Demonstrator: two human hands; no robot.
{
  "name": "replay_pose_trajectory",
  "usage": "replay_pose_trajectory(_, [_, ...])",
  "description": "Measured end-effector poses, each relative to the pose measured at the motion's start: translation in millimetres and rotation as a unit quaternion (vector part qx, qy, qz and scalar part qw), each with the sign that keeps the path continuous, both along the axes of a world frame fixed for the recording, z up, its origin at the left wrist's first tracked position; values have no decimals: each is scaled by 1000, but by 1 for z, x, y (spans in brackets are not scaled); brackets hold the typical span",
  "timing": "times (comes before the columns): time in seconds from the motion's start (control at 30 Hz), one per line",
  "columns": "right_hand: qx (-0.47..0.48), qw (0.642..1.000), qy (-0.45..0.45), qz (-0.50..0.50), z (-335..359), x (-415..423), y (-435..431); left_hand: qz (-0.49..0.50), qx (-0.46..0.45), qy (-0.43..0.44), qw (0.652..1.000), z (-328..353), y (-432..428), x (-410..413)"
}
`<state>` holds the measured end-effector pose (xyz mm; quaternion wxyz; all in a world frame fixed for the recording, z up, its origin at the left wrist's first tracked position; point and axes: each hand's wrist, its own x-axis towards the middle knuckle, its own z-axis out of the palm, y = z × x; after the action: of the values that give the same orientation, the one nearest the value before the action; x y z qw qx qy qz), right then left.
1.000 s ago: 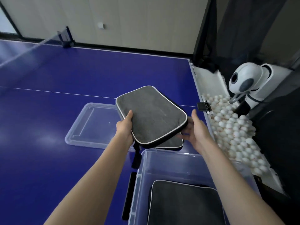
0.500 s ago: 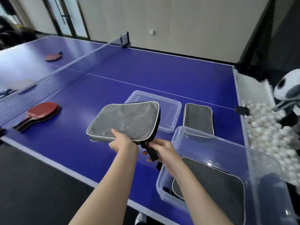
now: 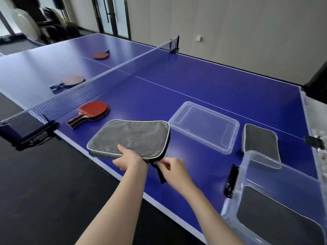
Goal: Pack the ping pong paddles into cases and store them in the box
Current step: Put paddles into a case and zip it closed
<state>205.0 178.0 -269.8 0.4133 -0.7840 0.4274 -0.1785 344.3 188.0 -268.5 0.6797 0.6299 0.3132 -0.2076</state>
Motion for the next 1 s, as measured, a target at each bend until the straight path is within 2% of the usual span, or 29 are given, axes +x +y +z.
replay_pose_trajectory(0.17, [-112,993,29,37,-5,88,19,-7,-21,-18,1000,-3,26,95])
replay_pose_trajectory(0.33, [-168,986,-8,-22,-9,148,29,-54,-4,-27,998,-9,47,171])
replay_pose_trajectory(0.5, [-114,990,-32,-76,-11,170,8,-125,-36,-42,991,-31,59,216])
replay_pose_trajectory(0.67, [-49,992,-41,-106,-14,177,-32,-249,-91,-51,963,-52,65,251])
replay_pose_trajectory(0.8, [7,997,-32,-76,-19,189,-67,-312,-121,-66,940,-61,59,278])
replay_pose_trajectory(1.0, [23,997,-45,-65,-29,220,-117,-387,-113,-104,909,-60,17,312])
